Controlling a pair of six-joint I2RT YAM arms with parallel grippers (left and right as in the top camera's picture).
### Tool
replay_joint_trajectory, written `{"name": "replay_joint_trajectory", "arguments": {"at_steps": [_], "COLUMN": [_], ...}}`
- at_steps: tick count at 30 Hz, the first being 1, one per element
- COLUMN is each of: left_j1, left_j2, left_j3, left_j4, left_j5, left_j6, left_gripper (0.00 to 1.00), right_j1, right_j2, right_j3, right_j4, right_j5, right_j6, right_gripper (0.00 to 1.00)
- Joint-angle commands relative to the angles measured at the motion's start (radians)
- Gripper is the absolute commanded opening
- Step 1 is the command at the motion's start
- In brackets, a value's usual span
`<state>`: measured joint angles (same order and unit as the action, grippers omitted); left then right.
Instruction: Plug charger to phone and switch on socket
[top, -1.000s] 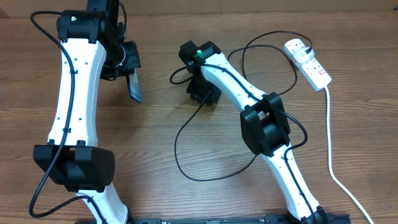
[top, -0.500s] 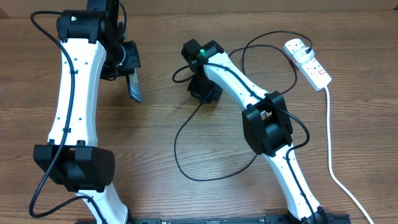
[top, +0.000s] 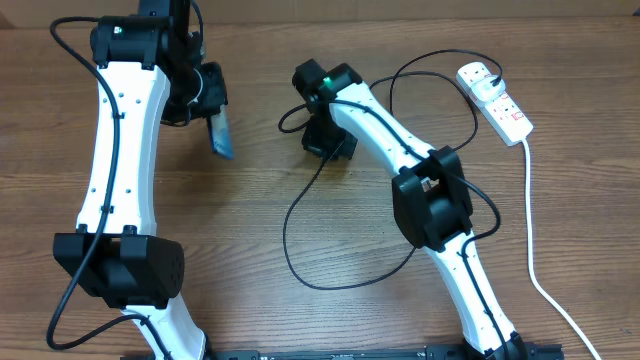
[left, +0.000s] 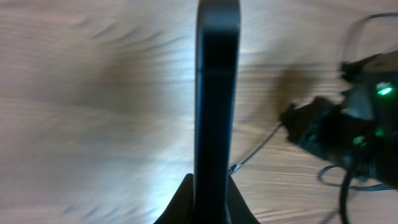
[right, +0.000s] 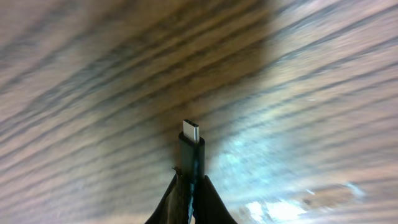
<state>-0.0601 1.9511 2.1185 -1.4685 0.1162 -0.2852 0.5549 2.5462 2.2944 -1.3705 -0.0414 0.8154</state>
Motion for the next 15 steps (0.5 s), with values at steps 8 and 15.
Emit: {"name": "replay_joint_trajectory", "arguments": {"at_steps": [8, 15], "left_j1": [0.167, 0.261], "left_j2": [-0.010, -0.009], "left_j3": [0.128, 0.145], "left_j4": [0.156, 0.283], "left_j5": [0.847, 1.334], "left_j6": [0.080, 0.075], "left_gripper": [0.04, 0.04], "right_j1": [0.000, 0.082], "right_j2": [-0.514, -0.684], "right_j3": [0.031, 0.031], "right_j4": [-0.058, -0.064], "right_j5": [-0.136, -0.319], "right_j6": [-0.274, -0.432], "right_gripper": [0.04, 0.04]}}
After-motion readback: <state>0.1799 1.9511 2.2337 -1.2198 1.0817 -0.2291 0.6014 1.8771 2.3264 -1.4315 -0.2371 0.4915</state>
